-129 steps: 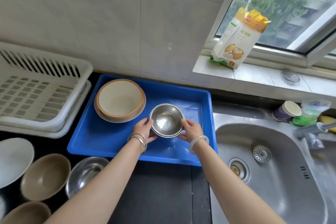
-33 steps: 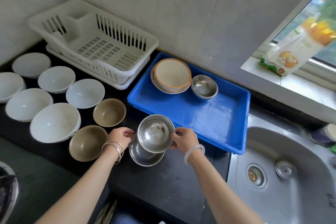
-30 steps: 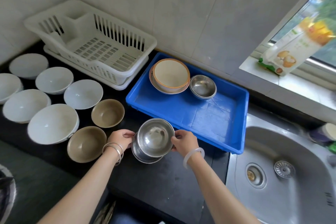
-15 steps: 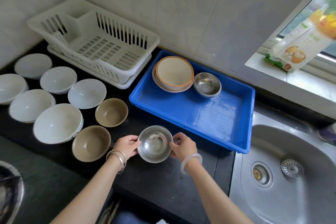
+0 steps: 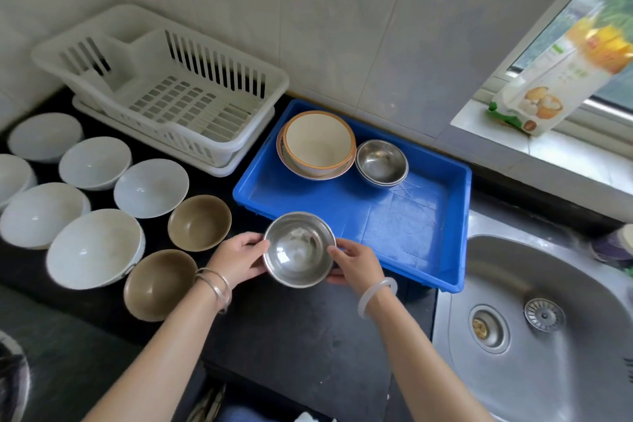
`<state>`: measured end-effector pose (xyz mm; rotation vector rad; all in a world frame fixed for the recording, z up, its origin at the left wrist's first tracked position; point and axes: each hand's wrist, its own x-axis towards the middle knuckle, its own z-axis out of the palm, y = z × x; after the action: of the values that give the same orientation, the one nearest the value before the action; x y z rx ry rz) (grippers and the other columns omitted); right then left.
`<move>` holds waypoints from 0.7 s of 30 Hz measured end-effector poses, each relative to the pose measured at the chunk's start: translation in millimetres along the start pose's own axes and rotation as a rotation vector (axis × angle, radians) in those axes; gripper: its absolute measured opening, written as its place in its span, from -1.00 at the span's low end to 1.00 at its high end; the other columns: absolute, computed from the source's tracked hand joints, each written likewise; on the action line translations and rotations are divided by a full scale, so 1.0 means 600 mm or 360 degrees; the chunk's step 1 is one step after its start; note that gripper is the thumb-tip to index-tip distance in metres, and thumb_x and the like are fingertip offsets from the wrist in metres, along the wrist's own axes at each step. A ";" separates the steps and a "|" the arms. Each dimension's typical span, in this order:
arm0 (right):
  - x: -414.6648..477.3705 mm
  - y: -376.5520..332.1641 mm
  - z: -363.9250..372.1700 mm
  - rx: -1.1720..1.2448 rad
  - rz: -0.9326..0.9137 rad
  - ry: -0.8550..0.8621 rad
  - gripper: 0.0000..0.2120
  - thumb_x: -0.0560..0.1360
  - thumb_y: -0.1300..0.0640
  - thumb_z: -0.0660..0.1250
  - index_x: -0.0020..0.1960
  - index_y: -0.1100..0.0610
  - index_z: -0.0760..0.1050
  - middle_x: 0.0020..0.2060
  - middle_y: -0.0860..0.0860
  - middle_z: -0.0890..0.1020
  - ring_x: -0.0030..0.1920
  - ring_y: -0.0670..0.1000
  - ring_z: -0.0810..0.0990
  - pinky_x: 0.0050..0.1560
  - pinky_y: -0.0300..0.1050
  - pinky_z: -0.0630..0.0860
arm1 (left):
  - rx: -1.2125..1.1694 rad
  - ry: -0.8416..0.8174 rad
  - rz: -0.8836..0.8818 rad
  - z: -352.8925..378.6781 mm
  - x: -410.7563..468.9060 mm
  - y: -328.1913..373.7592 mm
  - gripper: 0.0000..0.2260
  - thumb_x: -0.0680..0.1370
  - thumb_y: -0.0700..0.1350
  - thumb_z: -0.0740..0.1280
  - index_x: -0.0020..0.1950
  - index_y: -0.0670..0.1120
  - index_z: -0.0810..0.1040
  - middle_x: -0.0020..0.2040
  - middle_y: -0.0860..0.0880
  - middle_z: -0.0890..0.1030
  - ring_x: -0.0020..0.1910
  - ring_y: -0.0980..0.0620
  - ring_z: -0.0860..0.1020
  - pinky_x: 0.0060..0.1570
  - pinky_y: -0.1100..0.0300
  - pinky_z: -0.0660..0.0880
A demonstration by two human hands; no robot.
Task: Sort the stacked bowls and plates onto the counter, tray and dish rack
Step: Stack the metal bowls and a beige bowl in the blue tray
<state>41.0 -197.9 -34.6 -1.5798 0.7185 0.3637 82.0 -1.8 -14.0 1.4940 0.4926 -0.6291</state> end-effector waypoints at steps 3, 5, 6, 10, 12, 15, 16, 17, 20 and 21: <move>0.015 -0.043 -0.032 0.0081 -0.0099 0.0062 -0.84 0.54 0.15 0.27 0.08 0.04 0.56 -0.24 -0.02 0.63 -0.44 -0.10 0.64 -0.39 -0.27 0.57 | -0.0065 -0.0050 0.0084 0.036 0.008 0.047 -0.96 0.53 -0.25 0.28 -0.04 -0.18 0.51 -0.06 -0.13 0.56 -0.11 -0.01 0.56 -0.26 0.25 0.61; 0.029 -0.068 -0.059 0.0080 -0.0166 0.0133 -0.85 0.54 0.16 0.26 0.07 0.04 0.55 -0.25 -0.02 0.62 -0.48 -0.11 0.62 -0.42 -0.31 0.55 | -0.0104 -0.0066 0.0131 0.069 0.021 0.072 -0.96 0.53 -0.26 0.28 -0.05 -0.20 0.51 -0.04 -0.16 0.54 -0.11 -0.03 0.55 -0.29 0.28 0.60; 0.038 -0.079 -0.074 0.0070 -0.0190 0.0176 -0.84 0.54 0.16 0.25 0.08 0.05 0.55 -0.25 -0.03 0.61 -0.50 -0.11 0.61 -0.43 -0.31 0.55 | -0.0129 -0.0070 0.0152 0.088 0.030 0.082 -0.92 0.53 -0.26 0.28 0.00 -0.24 0.51 -0.03 -0.17 0.53 -0.10 -0.05 0.54 -0.29 0.29 0.59; 0.079 -0.115 -0.138 0.0053 -0.0222 0.0334 -0.79 0.55 0.12 0.25 0.16 0.08 0.53 -0.16 0.02 0.60 -0.50 -0.10 0.58 -0.36 -0.29 0.59 | -0.0261 -0.0101 0.0201 0.172 0.074 0.113 -0.78 0.54 -0.30 0.25 0.16 -0.35 0.48 -0.05 -0.18 0.54 0.01 -0.09 0.51 -0.14 0.20 0.59; 0.103 -0.130 -0.167 0.0084 -0.0194 0.0392 -0.76 0.55 0.12 0.25 0.19 0.10 0.51 -0.09 0.06 0.60 -0.45 -0.06 0.58 -0.37 -0.29 0.58 | -0.0314 -0.0113 0.0201 0.211 0.097 0.125 -0.78 0.54 -0.31 0.25 0.17 -0.34 0.48 -0.07 -0.15 0.56 0.01 -0.08 0.51 -0.15 0.19 0.61; 0.142 -0.150 -0.205 0.0096 -0.0166 0.0458 -0.75 0.56 0.13 0.23 0.21 0.14 0.50 -0.09 0.09 0.59 -0.41 -0.01 0.57 -0.41 -0.28 0.54 | -0.0268 -0.0090 0.0195 0.266 0.135 0.142 -0.76 0.54 -0.31 0.25 0.20 -0.32 0.47 0.03 -0.18 0.55 0.00 -0.06 0.53 0.02 0.17 0.50; 0.156 -0.155 -0.216 0.0086 -0.0164 0.0481 -0.76 0.56 0.14 0.22 0.19 0.15 0.51 -0.10 0.08 0.59 -0.41 -0.01 0.57 -0.42 -0.28 0.54 | -0.0207 -0.0070 0.0217 0.283 0.149 0.147 -0.74 0.54 -0.31 0.25 0.22 -0.32 0.47 0.07 -0.19 0.57 0.02 -0.07 0.54 0.06 0.14 0.49; 0.169 -0.159 -0.225 0.0075 -0.0161 0.0507 -0.77 0.56 0.15 0.22 0.17 0.15 0.52 -0.13 0.07 0.58 -0.43 -0.02 0.57 -0.42 -0.28 0.54 | -0.0117 -0.0046 0.0256 0.298 0.162 0.152 -0.72 0.53 -0.31 0.25 0.24 -0.30 0.47 0.12 -0.19 0.58 0.06 -0.09 0.55 0.13 0.09 0.49; 0.209 -0.168 -0.243 0.0028 -0.0143 0.0568 -0.77 0.54 0.17 0.20 0.12 0.17 0.55 -0.22 0.06 0.57 -0.43 -0.01 0.55 -0.32 -0.19 0.57 | 0.0183 0.0019 0.0361 0.334 0.196 0.166 -0.69 0.53 -0.30 0.24 0.27 -0.23 0.48 0.22 -0.19 0.58 0.19 -0.15 0.54 0.26 -0.05 0.45; 0.221 -0.170 -0.245 0.0011 -0.0136 0.0574 -0.77 0.54 0.17 0.20 0.11 0.19 0.56 -0.23 0.06 0.56 -0.42 0.01 0.55 -0.26 -0.14 0.59 | 0.0296 0.0036 0.0394 0.342 0.206 0.169 -0.69 0.53 -0.30 0.23 0.27 -0.22 0.49 0.22 -0.18 0.58 0.20 -0.16 0.54 0.27 -0.06 0.45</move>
<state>179.1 -371.6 -15.2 -1.6829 0.9213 0.0110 225.1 -218.8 -12.0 1.7077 0.2653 -0.4729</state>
